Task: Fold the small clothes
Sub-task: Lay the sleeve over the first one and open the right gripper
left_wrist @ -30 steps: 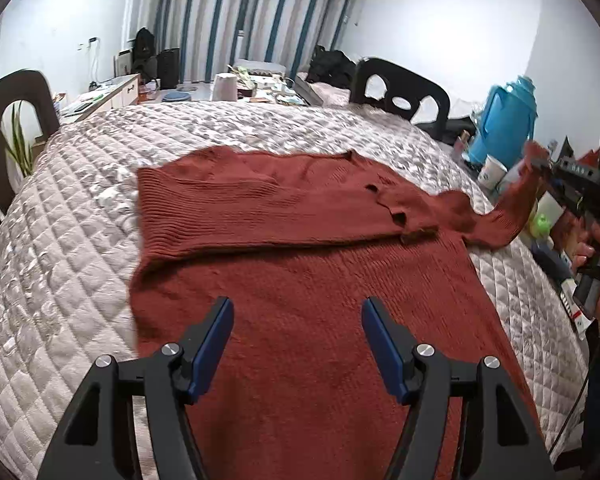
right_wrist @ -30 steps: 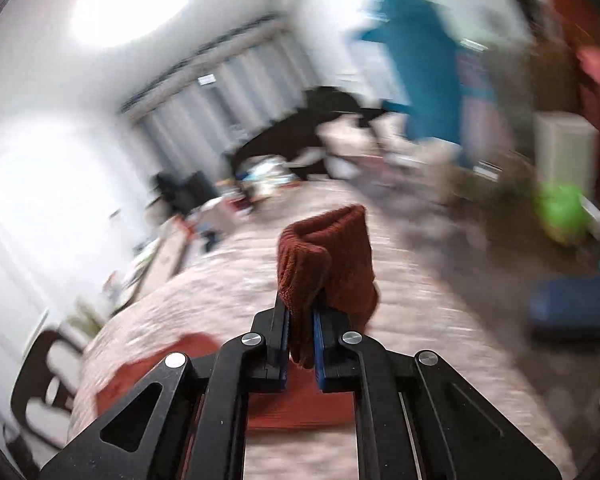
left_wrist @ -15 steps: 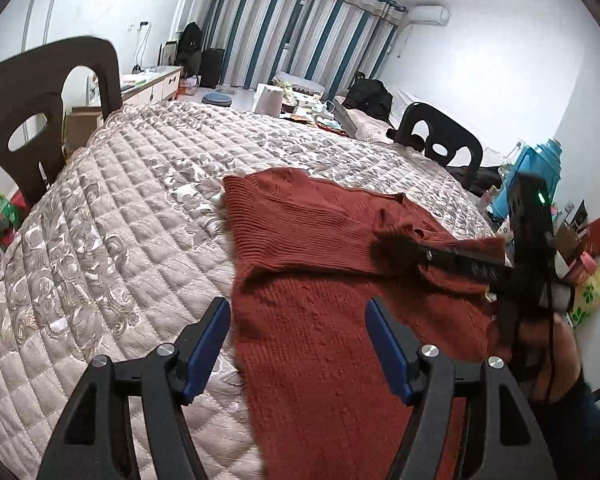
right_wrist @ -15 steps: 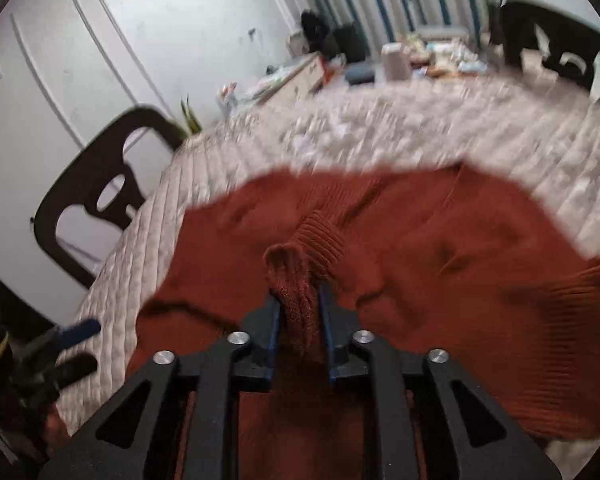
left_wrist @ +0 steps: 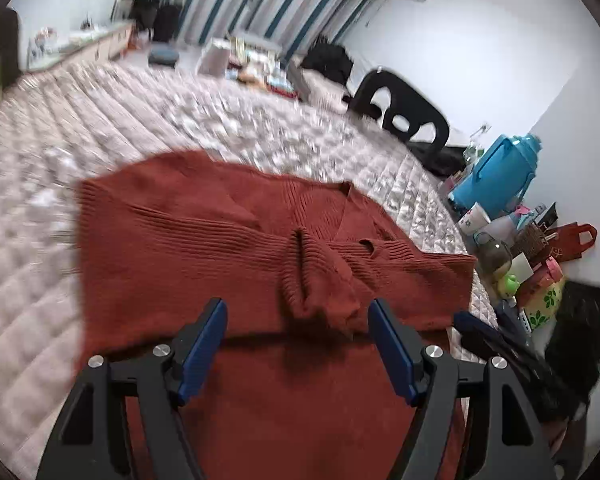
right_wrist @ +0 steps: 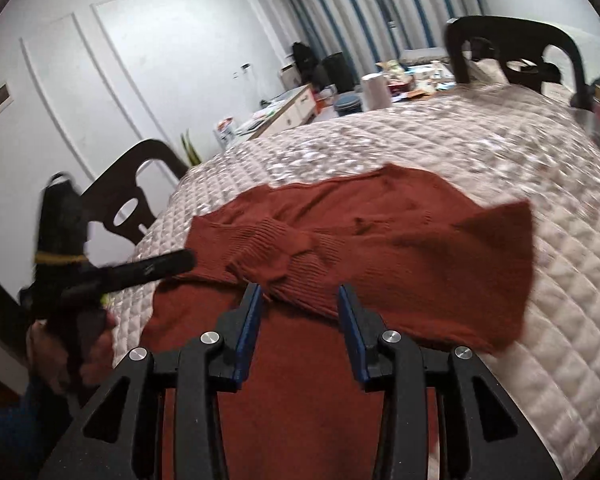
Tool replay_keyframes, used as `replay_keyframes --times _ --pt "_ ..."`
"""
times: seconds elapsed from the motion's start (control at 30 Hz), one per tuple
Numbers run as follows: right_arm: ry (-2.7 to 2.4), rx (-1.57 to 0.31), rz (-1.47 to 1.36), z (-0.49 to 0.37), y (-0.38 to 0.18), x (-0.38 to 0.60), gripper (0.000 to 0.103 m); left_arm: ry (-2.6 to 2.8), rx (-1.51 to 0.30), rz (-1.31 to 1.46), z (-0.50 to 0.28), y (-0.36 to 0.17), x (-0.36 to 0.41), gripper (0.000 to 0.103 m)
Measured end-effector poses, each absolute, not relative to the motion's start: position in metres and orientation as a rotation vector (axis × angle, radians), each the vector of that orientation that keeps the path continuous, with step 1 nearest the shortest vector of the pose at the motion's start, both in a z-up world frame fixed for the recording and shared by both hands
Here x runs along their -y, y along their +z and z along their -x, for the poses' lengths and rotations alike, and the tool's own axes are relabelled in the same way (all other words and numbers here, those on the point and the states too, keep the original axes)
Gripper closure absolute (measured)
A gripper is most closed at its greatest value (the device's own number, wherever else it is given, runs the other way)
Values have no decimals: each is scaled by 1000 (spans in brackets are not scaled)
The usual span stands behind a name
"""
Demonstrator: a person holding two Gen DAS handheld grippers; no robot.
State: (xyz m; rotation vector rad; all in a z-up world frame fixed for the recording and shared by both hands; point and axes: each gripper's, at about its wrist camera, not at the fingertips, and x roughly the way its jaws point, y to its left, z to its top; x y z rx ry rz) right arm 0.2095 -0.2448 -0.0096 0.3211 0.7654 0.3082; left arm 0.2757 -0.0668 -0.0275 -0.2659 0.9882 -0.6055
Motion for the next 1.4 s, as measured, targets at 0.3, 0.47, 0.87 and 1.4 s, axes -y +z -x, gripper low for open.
replay_keyframes --times 0.3,0.47,0.87,1.4 --pt "223 -756 -410 -194 -20 285 63 -644 -1033 174 -286 -35 111 91" --pt "202 -728 -453 -193 -20 296 63 -657 -817 180 -271 7 88 91" --pt "139 -827 -373 -239 -48 296 77 -458 -896 233 -283 -43 16 91" --pt "145 -794 -254 -268 -29 283 82 -476 -797 95 -278 -11 45 73"
